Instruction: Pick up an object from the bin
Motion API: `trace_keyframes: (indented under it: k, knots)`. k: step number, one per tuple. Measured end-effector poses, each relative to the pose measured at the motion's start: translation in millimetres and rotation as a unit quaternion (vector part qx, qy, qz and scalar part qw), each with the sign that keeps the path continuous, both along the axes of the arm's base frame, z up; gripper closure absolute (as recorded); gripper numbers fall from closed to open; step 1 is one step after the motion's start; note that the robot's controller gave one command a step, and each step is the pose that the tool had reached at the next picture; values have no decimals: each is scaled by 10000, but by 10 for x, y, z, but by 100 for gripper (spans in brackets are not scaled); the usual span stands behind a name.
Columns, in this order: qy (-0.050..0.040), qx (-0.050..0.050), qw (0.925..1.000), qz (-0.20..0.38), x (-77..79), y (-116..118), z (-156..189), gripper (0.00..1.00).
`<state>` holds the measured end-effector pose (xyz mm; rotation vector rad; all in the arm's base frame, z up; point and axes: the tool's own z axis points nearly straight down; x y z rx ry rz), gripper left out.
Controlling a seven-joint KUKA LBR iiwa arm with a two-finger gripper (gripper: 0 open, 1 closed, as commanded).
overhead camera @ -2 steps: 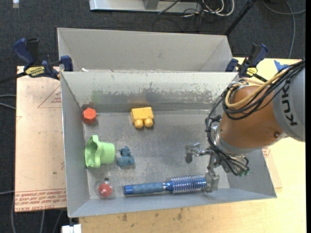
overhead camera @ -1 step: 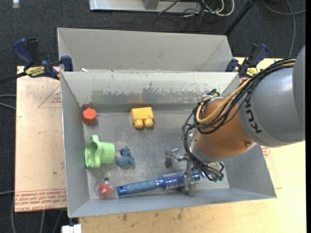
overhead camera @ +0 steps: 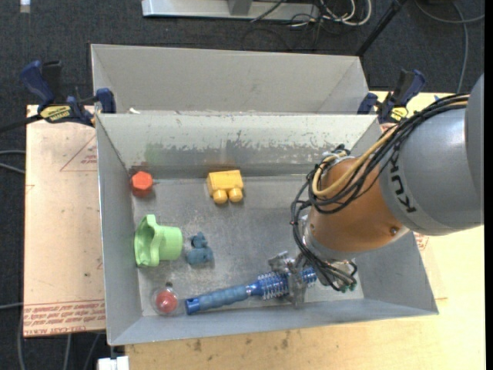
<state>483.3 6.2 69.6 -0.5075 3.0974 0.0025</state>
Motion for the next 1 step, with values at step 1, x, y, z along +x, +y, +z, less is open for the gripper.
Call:
trace_keyframes:
  k: [1]
  knots:
    - [-42,-7,9999,125,310,-14,1419,100]
